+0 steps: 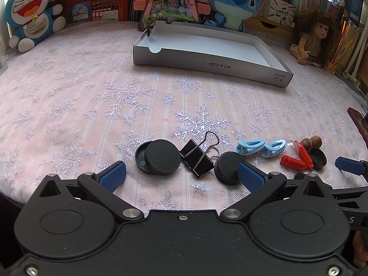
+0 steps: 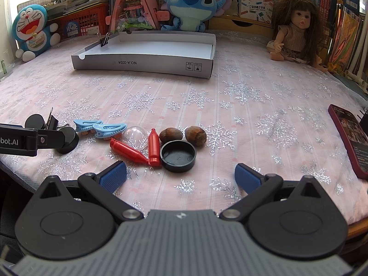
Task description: Organize rigid objects
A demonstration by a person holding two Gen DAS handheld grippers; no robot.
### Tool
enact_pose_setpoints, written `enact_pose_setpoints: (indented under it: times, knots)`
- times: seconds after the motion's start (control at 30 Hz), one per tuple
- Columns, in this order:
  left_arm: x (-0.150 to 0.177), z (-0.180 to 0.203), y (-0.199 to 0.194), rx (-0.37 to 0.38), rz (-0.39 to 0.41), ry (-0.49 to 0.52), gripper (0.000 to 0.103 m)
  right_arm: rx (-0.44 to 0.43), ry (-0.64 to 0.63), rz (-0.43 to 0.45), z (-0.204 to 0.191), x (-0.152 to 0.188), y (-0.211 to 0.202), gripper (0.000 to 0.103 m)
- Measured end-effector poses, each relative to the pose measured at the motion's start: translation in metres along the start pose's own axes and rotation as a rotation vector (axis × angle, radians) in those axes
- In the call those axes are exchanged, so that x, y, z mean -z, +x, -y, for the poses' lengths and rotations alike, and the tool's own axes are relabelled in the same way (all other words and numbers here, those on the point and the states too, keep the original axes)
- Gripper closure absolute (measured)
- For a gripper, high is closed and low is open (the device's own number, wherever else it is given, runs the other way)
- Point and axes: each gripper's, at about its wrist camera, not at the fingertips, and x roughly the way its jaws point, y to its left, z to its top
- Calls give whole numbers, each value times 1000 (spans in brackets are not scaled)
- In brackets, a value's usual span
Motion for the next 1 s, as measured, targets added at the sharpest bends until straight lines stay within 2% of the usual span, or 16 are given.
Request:
enact_pose_setpoints:
  times: [1.0]
  knots:
    - [-2, -3, -1, 20, 8, 23, 0, -17, -6, 37, 3, 2, -2, 0]
